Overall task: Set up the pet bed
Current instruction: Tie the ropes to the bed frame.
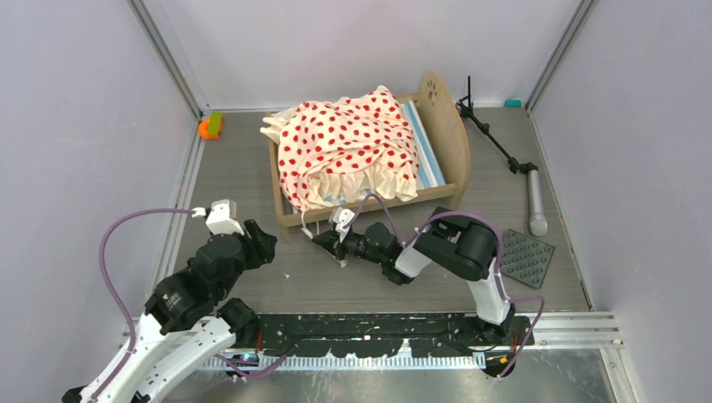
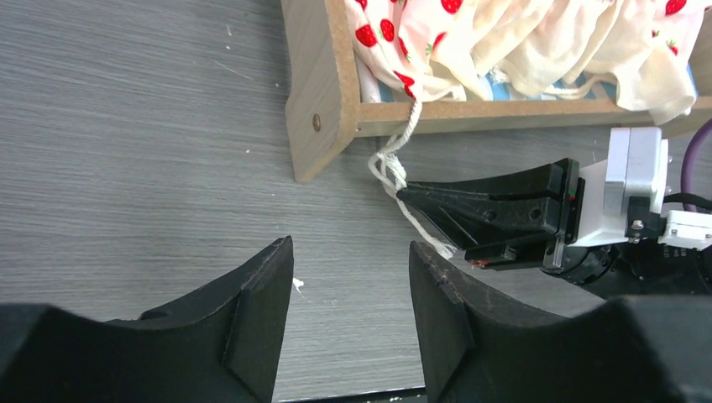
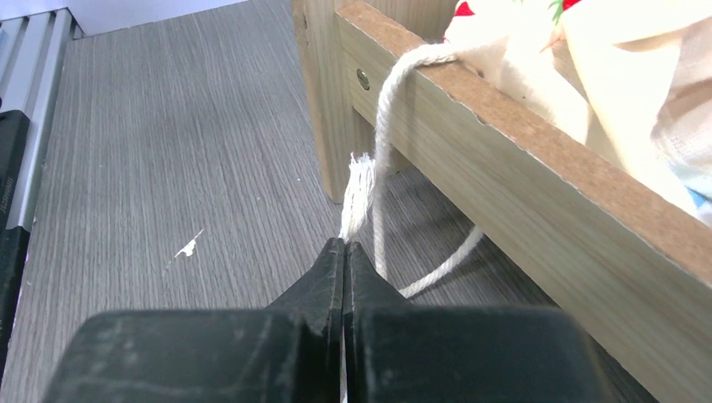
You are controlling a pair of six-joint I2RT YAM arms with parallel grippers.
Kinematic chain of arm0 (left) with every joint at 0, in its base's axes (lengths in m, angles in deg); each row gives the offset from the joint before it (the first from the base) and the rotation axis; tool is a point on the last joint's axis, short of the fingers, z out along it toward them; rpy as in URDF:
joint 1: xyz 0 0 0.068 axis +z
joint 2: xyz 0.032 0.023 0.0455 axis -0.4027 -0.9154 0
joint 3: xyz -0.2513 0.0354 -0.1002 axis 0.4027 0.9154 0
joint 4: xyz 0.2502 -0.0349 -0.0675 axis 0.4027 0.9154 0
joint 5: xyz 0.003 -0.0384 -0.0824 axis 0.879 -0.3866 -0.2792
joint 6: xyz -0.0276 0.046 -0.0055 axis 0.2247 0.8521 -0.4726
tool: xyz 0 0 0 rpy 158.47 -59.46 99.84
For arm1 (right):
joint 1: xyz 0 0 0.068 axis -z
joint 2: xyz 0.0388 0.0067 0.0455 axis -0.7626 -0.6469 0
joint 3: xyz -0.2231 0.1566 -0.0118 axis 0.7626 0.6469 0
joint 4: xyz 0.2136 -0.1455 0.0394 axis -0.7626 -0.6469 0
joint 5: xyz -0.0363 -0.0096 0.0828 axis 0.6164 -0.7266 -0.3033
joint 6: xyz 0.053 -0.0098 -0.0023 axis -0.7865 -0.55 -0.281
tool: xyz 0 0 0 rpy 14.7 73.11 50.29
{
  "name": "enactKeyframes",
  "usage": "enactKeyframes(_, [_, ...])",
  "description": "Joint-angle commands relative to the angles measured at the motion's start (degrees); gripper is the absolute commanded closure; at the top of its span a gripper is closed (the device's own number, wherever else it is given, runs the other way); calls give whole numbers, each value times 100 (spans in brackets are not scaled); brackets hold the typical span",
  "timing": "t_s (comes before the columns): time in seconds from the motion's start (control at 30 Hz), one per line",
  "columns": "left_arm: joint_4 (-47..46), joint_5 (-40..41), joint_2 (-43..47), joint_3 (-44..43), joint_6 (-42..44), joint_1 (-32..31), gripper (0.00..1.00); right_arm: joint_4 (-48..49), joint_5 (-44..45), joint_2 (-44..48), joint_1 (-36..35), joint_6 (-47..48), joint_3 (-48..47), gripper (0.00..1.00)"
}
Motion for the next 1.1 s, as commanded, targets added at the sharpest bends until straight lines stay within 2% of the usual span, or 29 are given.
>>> enactKeyframes(0.0, [-479,-306,-222,115,170,8,45,592,274,193,-17,-240,117,100])
enactKeyframes(0.8, [-721,-447,-282,378,113,8,45,682,329,314,-19,-150,359,100])
enactKeyframes(1.07, [-732,-426,-285,419,74,8,45,674,789,422,-19,-241,408,100])
